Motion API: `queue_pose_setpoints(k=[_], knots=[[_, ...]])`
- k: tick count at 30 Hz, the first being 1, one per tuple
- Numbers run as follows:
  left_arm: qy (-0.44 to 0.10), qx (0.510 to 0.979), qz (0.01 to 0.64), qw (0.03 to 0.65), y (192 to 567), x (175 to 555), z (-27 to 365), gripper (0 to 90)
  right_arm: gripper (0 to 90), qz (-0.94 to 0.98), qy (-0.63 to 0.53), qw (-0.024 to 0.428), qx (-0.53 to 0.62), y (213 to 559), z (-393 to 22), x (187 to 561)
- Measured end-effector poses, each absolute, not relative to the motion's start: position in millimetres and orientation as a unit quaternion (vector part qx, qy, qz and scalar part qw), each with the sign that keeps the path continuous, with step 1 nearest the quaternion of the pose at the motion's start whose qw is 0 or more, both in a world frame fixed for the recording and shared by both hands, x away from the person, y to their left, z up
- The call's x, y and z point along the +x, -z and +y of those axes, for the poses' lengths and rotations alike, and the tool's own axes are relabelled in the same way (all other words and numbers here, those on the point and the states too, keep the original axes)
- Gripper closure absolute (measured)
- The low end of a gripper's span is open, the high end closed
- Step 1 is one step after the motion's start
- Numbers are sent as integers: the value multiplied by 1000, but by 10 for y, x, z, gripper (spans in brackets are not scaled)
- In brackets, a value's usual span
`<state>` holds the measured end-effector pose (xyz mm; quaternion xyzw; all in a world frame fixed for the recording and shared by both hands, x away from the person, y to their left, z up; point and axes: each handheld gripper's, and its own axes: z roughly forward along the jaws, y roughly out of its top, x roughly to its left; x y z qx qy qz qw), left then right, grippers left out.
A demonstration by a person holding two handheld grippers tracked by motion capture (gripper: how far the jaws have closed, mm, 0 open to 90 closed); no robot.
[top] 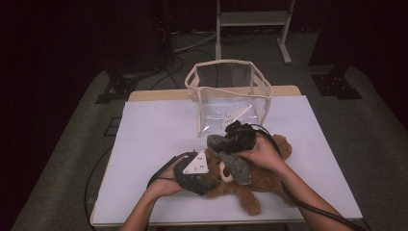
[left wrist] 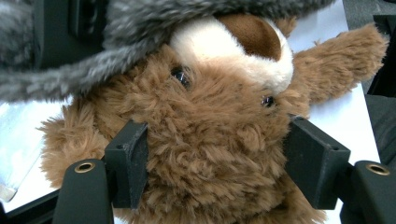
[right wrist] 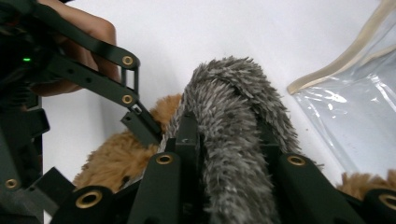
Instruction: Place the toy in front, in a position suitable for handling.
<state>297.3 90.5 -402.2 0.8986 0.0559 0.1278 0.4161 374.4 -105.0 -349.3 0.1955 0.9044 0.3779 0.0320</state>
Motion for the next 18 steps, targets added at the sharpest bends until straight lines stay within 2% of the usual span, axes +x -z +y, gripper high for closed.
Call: queue_pose_setpoints(k=[7, 18], knots=[[-128, 896, 67, 420, 4034, 3004, 921, 303, 704, 903, -376, 52, 203, 3474, -1238, 3634], [-136, 889, 99, 427, 4024, 3077, 941, 309, 704, 882, -418, 75, 205, 3503, -1744, 2965]])
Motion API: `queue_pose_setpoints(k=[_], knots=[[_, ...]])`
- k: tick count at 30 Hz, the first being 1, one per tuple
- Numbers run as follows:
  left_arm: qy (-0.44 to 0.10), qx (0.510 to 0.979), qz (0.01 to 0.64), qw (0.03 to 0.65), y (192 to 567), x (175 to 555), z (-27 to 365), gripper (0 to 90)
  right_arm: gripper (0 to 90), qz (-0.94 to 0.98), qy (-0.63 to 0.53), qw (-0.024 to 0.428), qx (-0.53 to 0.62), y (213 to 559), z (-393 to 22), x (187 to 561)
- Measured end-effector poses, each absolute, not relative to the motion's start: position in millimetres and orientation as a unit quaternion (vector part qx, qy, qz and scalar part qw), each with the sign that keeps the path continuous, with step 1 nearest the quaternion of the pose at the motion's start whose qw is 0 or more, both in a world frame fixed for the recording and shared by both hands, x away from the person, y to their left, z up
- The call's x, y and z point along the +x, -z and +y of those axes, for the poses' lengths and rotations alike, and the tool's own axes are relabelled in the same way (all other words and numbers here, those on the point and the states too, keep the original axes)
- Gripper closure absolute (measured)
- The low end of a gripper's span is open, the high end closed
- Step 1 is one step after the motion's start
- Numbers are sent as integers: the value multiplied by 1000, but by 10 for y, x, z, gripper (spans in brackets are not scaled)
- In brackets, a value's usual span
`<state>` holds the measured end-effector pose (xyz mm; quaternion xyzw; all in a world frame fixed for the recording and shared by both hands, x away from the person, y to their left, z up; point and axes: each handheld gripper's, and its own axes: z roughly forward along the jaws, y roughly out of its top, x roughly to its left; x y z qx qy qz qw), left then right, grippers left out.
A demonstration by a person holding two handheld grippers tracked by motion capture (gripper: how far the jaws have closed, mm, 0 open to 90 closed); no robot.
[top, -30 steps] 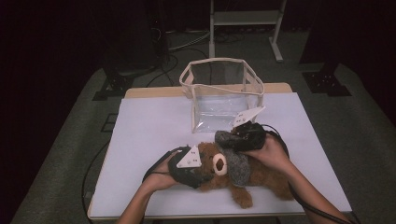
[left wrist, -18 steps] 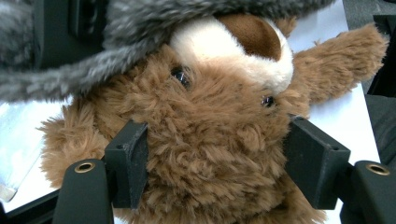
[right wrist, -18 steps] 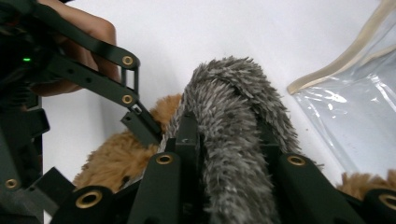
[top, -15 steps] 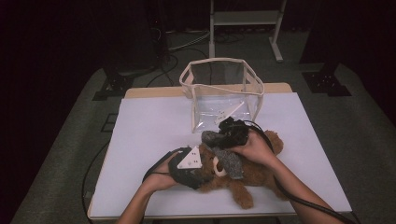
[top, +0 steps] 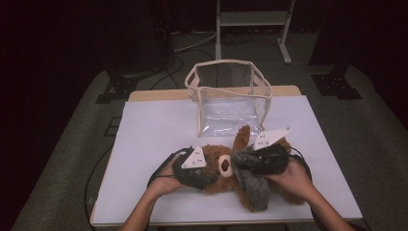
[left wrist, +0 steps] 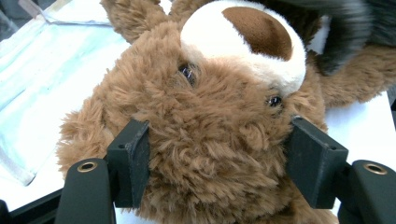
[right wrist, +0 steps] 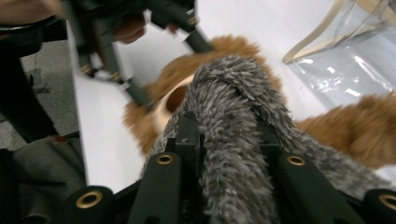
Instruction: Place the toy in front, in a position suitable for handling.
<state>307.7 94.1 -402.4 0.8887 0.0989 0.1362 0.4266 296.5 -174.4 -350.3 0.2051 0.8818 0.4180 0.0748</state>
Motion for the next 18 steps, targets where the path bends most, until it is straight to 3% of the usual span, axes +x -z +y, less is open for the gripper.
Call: queue_pose_setpoints(k=[4, 11, 18], knots=[[-138, 888, 102, 427, 4015, 3081, 944, 307, 704, 887, -401, 103, 204, 3607, -1739, 2873], [-140, 882, 113, 436, 3965, 3106, 1033, 302, 706, 880, -403, 116, 222, 3666, -1763, 3099], [-141, 880, 122, 436, 3993, 3138, 1059, 397, 706, 877, -403, 122, 232, 3647, -1759, 3258]])
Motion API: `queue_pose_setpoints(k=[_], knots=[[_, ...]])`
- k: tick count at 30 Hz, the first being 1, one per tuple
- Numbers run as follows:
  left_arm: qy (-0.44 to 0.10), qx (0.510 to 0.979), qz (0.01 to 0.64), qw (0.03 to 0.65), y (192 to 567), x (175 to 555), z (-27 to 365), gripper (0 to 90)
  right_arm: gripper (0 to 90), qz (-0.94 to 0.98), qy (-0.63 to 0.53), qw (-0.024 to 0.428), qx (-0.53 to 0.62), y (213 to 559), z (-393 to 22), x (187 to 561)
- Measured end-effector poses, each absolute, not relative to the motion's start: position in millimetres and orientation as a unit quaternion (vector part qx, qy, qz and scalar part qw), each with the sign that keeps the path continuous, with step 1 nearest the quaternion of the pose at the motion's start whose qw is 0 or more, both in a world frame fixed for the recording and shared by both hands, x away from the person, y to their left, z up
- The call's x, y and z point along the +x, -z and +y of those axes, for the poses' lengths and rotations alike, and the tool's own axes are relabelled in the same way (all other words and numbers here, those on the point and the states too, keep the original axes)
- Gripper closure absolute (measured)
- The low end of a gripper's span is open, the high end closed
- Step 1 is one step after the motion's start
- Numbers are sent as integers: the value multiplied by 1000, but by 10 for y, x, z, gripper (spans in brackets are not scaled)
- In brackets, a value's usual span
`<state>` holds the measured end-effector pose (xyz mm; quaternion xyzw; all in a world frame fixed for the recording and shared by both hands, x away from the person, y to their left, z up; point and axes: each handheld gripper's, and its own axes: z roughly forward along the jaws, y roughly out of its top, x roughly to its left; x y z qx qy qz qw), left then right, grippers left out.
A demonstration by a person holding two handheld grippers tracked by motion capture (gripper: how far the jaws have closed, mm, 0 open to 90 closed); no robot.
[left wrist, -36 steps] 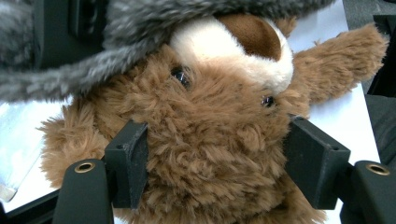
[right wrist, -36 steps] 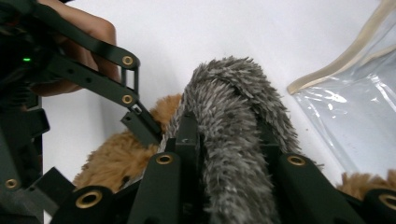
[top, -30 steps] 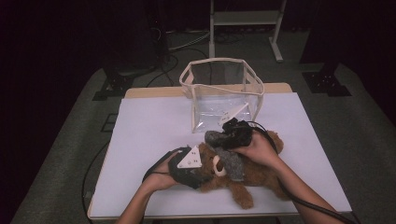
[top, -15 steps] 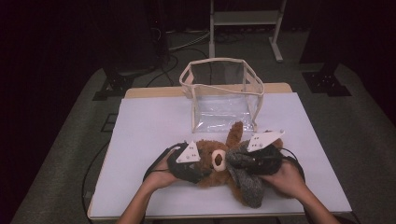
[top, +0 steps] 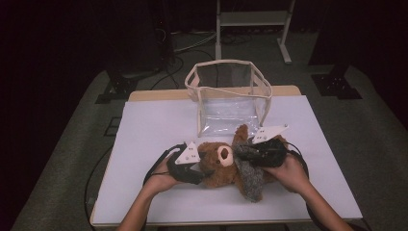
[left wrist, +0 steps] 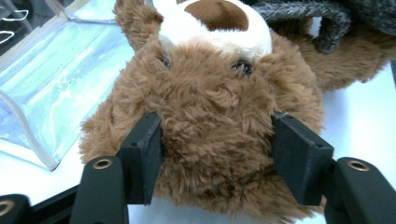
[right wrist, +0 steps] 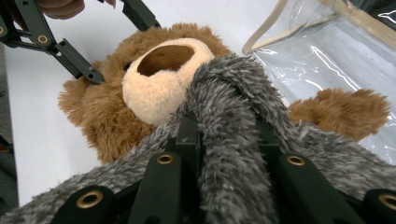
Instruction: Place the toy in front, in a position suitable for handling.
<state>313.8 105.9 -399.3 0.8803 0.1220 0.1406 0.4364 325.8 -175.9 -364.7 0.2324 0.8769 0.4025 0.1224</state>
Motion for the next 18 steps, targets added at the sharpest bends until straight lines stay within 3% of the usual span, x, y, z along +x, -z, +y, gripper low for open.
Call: queue_pose_setpoints(k=[9, 18], knots=[[-146, 879, 129, 435, 4007, 3153, 1028, 411, 705, 877, -418, 115, 207, 3573, -1616, 3075], [-150, 879, 127, 434, 3986, 3148, 1026, 409, 705, 891, -391, 108, 202, 3844, -1738, 2771]])
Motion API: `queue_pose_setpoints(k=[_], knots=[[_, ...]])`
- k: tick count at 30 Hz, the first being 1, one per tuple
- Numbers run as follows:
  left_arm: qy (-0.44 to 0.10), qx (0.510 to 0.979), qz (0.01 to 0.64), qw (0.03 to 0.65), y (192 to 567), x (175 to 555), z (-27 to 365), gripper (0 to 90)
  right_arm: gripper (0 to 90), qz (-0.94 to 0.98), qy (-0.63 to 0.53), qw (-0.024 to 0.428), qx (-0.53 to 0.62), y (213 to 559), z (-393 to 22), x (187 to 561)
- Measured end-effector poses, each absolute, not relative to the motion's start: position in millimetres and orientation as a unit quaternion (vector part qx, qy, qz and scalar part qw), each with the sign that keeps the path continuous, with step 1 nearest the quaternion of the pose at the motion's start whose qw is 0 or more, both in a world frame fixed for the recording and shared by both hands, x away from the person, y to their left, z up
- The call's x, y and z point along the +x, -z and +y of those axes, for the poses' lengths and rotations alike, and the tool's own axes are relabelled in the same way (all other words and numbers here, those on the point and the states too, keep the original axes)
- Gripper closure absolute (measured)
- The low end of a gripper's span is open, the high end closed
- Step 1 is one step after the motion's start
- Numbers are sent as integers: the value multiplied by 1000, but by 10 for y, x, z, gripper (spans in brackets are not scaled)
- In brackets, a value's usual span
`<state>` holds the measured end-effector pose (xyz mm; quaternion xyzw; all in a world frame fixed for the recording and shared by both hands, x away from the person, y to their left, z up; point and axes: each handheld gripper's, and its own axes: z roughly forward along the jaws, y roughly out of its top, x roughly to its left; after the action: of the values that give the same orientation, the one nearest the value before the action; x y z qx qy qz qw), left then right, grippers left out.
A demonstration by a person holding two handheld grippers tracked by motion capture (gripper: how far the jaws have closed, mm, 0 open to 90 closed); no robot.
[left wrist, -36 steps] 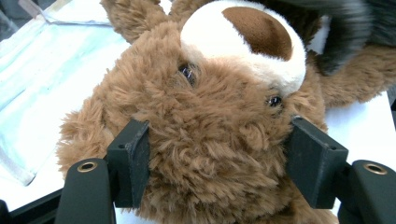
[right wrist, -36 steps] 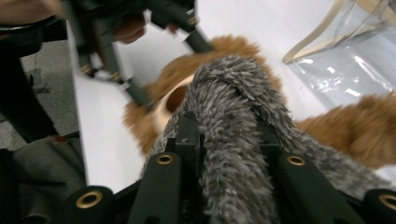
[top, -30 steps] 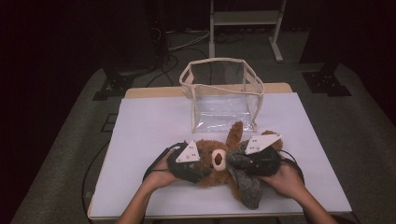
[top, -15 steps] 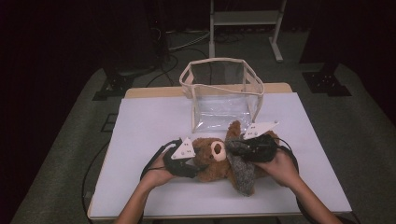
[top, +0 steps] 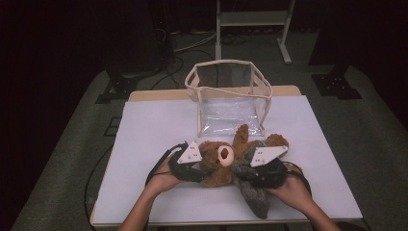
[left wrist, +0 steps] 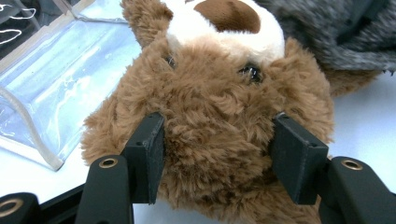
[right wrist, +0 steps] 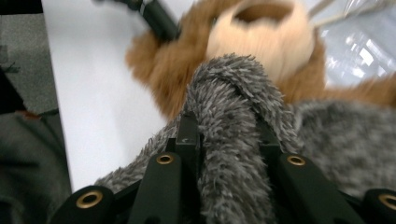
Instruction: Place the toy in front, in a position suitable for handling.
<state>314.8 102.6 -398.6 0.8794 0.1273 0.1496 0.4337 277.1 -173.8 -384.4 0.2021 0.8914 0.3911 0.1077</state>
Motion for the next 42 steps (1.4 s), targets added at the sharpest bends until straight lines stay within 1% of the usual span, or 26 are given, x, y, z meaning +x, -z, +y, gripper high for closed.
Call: queue_pose_setpoints(k=[2, 6, 12, 15, 18, 19, 21, 22, 24, 28, 33, 38, 40, 42], knots=[[-150, 879, 129, 433, 3985, 3151, 1018, 409, 705, 892, -389, 105, 205, 3862, -1786, 2711], [-149, 879, 131, 433, 3985, 3155, 1006, 410, 704, 889, -395, 114, 200, 3798, -1767, 2680], [-147, 879, 130, 434, 3990, 3156, 1016, 410, 704, 880, -418, 133, 182, 3651, -1537, 2829], [-144, 879, 132, 435, 3995, 3170, 1041, 408, 704, 883, -412, 140, 176, 3681, -1465, 2875], [-142, 878, 132, 437, 3979, 3166, 1068, 404, 705, 885, -405, 137, 185, 3759, -1530, 2908], [-140, 878, 132, 439, 3969, 3164, 1081, 405, 706, 887, -397, 142, 190, 3787, -1574, 2918], [-133, 876, 130, 444, 3947, 3156, 1108, 408, 710, 883, -401, 132, 204, 3838, -1683, 2937], [-133, 877, 128, 444, 3939, 3154, 1120, 412, 710, 881, -405, 128, 209, 3844, -1729, 2937], [-131, 878, 129, 442, 3933, 3153, 1146, 424, 710, 880, -404, 134, 210, 3824, -1774, 2919], [-124, 882, 131, 435, 3995, 3171, 1128, 463, 710, 883, -396, 142, 208, 3795, -1772, 2909], [-117, 882, 130, 438, 4029, 3188, 1114, 483, 709, 882, -408, 143, 190, 3702, -1636, 2853], [-115, 881, 129, 440, 4027, 3179, 1092, 495, 708, 883, -421, 147, 148, 3583, -1354, 2787], [-117, 882, 129, 439, 4024, 3175, 1094, 496, 708, 888, -412, 154, 134, 3593, -1237, 2796], [-117, 882, 129, 438, 4028, 3182, 1107, 496, 708, 891, -410, 149, 130, 3645, -1169, 2813]])
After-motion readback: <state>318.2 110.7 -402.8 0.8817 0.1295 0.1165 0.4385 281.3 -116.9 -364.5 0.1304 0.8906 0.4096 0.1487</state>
